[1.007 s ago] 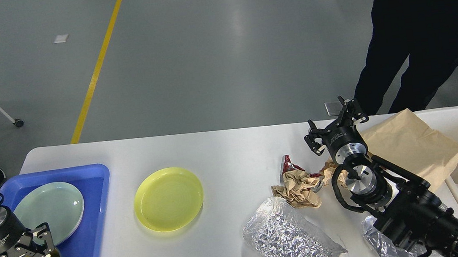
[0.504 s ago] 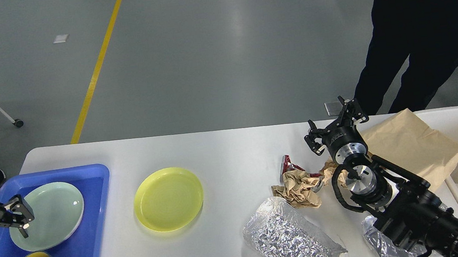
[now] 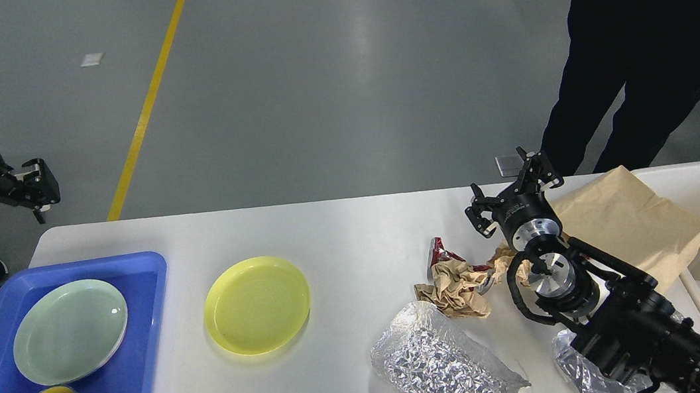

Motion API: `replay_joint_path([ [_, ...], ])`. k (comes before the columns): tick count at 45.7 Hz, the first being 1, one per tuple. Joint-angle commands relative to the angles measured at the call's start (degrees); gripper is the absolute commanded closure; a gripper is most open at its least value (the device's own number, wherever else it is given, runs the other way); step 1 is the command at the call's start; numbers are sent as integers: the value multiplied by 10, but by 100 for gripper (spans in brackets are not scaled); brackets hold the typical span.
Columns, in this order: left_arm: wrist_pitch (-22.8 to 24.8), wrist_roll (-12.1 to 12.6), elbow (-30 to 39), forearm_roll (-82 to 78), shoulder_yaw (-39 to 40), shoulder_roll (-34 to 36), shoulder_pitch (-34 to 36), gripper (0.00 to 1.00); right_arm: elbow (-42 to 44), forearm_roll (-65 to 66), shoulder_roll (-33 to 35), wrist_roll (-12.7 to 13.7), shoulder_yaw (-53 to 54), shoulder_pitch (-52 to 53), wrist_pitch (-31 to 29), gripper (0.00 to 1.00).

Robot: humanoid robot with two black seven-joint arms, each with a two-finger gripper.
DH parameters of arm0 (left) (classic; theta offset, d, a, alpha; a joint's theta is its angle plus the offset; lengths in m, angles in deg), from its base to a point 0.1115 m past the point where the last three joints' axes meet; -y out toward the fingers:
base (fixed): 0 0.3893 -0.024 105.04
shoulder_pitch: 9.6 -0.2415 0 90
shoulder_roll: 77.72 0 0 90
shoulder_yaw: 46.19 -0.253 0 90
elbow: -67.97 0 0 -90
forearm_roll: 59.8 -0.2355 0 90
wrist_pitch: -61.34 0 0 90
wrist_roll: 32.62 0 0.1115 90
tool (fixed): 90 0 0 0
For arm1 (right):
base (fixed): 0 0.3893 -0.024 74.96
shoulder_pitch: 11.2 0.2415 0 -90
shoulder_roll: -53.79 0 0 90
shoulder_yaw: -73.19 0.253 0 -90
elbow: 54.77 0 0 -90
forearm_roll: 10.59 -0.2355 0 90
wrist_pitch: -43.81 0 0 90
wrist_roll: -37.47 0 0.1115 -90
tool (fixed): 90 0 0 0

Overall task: Tidy desktop
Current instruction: 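Lift the left gripper and move it toward the yellow plate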

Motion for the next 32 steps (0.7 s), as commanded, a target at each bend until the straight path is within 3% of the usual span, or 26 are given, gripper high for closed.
replay_joint_path([
  [1, 0, 0, 3, 2, -1, -30, 29, 4, 0, 0, 0, 0, 0, 0, 0, 0],
  [7, 0, -2, -3, 7, 8, -73, 15, 4, 0, 0, 0, 0, 0, 0, 0, 0],
  [15, 0, 0, -9, 8, 49, -128, -74, 4, 0, 0, 0, 0, 0, 0, 0, 0],
  [23, -117, 9, -25, 7, 121, -147, -178, 4, 0, 0, 0, 0, 0, 0, 0, 0],
  [32, -170, 8, -48, 7, 159, -161, -229, 4, 0, 0, 0, 0, 0, 0, 0, 0],
])
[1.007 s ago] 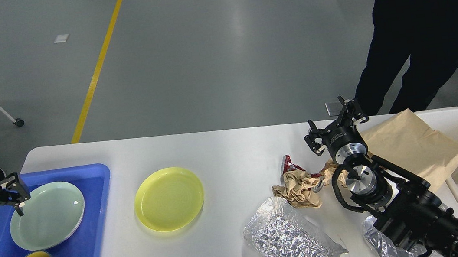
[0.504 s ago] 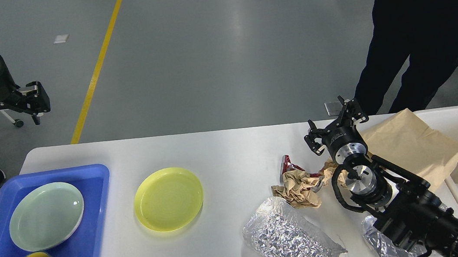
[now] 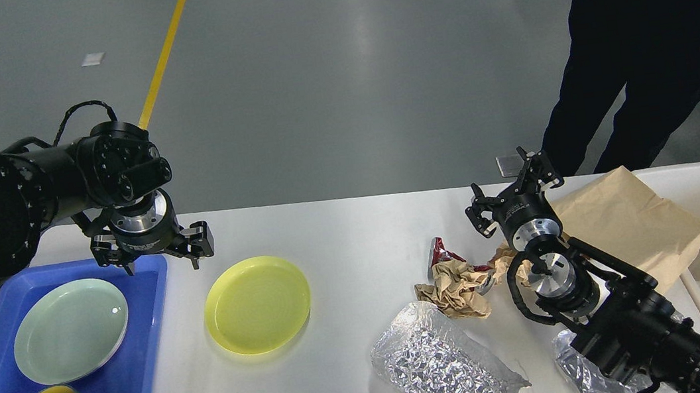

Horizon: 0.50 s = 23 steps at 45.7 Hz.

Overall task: Tidy desktop
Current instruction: 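Lift the left gripper and move it toward the yellow plate, then grasp the rim of the yellow plate with the left gripper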

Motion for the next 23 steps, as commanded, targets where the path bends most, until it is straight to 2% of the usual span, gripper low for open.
replay_joint_path([
  [1, -35, 0, -14, 0, 31, -12, -38, 4, 0, 0, 0, 0, 0, 0, 0, 0],
  [6, -46, 0, -33, 0, 39, -13, -71, 4, 0, 0, 0, 0, 0, 0, 0, 0],
  [17, -66, 1, -121, 0, 59, -29, -180, 4, 0, 0, 0, 0, 0, 0, 0, 0],
  [23, -69, 1, -140, 0, 84, -26, -209, 4, 0, 0, 0, 0, 0, 0, 0, 0],
])
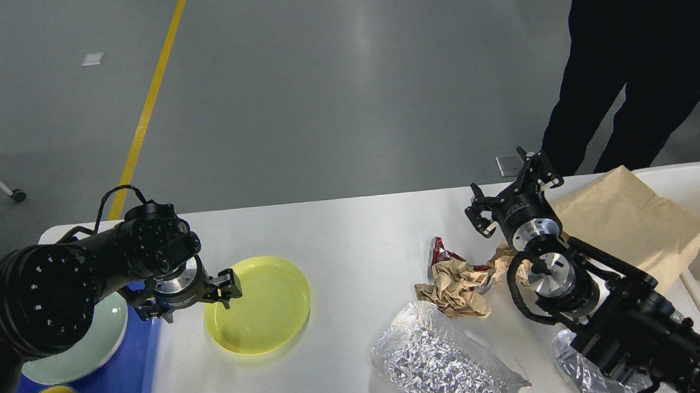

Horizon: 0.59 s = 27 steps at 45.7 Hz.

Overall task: Tidy desktop
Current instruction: 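Grasp the rim of the yellow plate with the left gripper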

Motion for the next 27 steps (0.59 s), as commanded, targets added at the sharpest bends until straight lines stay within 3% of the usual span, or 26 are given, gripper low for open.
replay_joint_path([
  [1, -6, 0, -21, 0, 19, 3, -32, 4, 0, 0, 0, 0, 0, 0, 0, 0],
  [12, -45, 0, -32, 0, 34, -3, -55, 9, 0, 0, 0, 0, 0, 0, 0, 0],
  [21, -42, 4, -32, 0, 36, -1, -56, 40, 0, 0, 0, 0, 0, 0, 0, 0],
  [27, -45, 4, -32, 0, 36, -2, -56, 42, 0, 0, 0, 0, 0, 0, 0, 0],
])
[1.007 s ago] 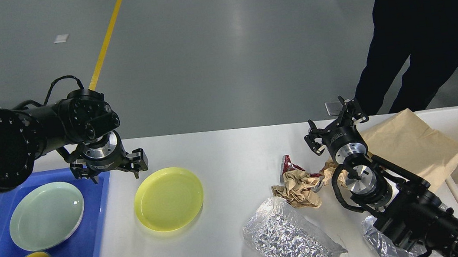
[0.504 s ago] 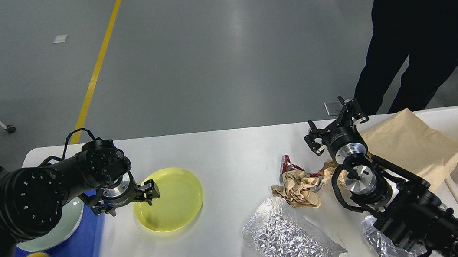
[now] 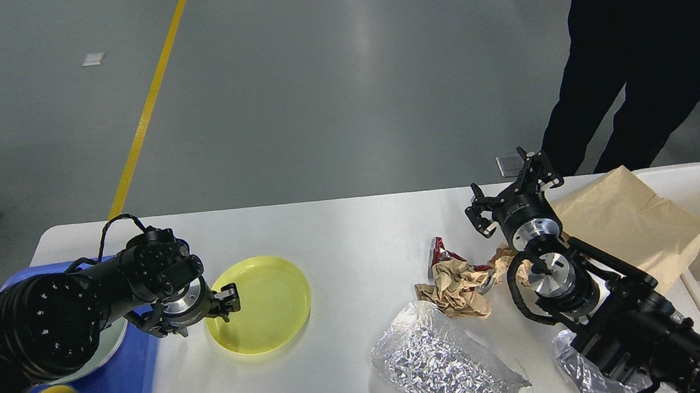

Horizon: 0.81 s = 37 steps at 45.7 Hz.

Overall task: Tidy desktop
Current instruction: 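Grasp the rim of the yellow plate with the left gripper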

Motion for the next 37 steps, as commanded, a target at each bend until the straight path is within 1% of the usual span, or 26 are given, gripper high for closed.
replay_joint_path([
  [1, -4, 0, 0, 0, 0, -1, 0, 42, 0, 0, 0, 0, 0, 0, 0, 0],
  [10, -26, 0, 0, 0, 6, -2, -6, 44, 0, 0, 0, 0, 0, 0, 0, 0],
  [17, -28, 1, 0, -2, 16, -3, -12, 46, 0, 0, 0, 0, 0, 0, 0, 0],
  [19, -27, 1, 0, -3, 17, -5, -13, 51, 0, 0, 0, 0, 0, 0, 0, 0],
  [24, -14, 1, 1, -4, 17, -8, -13, 73, 0, 0, 0, 0, 0, 0, 0, 0],
  [30, 27, 1, 1, -3, 17, -9, -12, 84, 0, 0, 0, 0, 0, 0, 0, 0],
  [34, 33, 1, 1, -3, 17, -9, -12, 95, 0, 0, 0, 0, 0, 0, 0, 0],
  [37, 33, 1, 1, -3, 16, -10, -13, 100, 0, 0, 0, 0, 0, 0, 0, 0],
])
